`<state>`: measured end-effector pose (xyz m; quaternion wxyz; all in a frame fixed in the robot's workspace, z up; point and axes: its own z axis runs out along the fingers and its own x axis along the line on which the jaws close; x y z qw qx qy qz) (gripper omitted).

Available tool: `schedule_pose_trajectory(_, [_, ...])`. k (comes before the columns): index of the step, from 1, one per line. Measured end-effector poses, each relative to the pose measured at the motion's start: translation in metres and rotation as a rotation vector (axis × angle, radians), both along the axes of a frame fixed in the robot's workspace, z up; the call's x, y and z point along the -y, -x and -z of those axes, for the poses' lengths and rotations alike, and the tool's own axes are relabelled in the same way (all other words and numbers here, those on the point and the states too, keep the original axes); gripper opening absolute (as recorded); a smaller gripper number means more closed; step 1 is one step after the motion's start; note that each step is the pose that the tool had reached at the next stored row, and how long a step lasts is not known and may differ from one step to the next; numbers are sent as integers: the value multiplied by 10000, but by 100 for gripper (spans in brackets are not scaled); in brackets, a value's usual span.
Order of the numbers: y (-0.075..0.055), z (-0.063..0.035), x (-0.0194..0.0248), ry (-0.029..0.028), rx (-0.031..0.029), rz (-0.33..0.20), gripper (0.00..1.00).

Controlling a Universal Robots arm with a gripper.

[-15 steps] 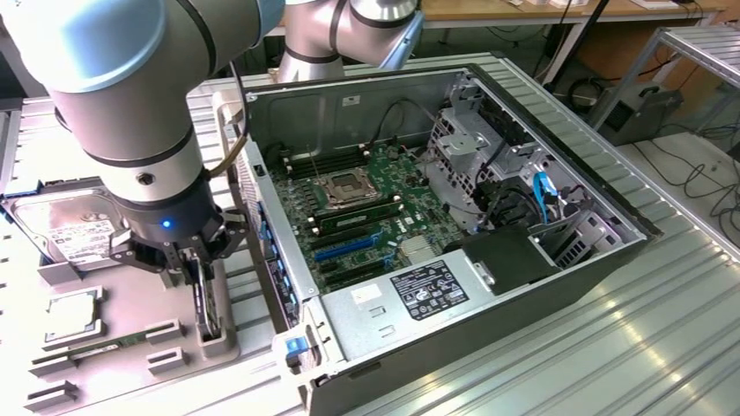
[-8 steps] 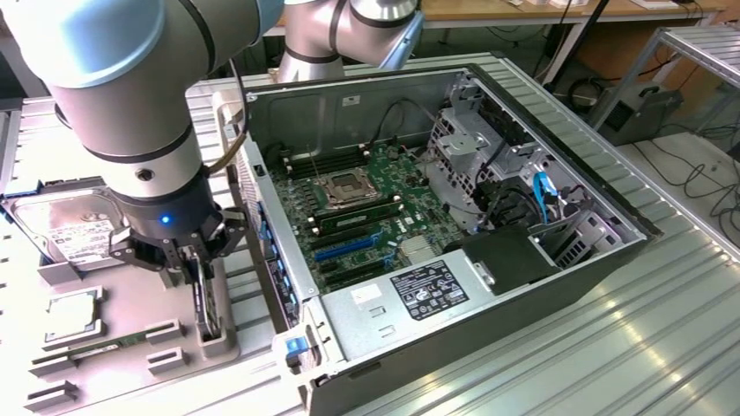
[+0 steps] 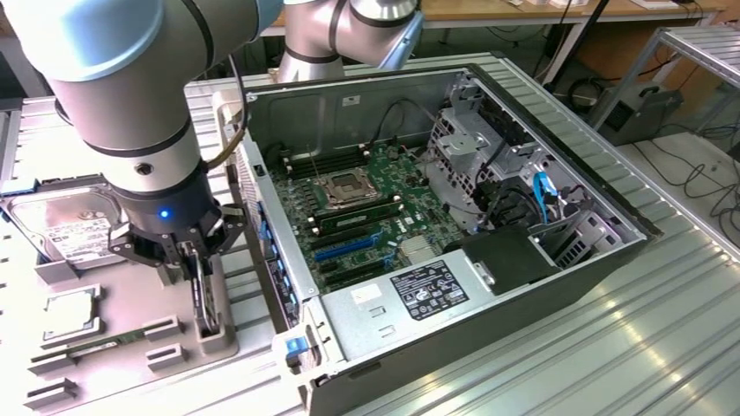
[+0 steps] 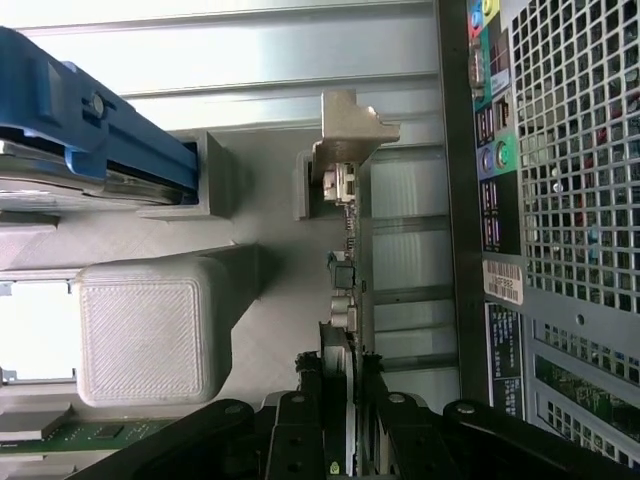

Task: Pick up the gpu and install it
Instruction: 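Pick up the gpu and move the gpu toward the slot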

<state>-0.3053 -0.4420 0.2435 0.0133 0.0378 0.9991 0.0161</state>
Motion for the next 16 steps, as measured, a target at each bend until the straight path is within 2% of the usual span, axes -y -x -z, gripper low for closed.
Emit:
schedule_pose_trajectory(8, [0,0,-50,0,1,0,26])
schedule_pose_trajectory(16, [0,-16,-68,1,0,0,26])
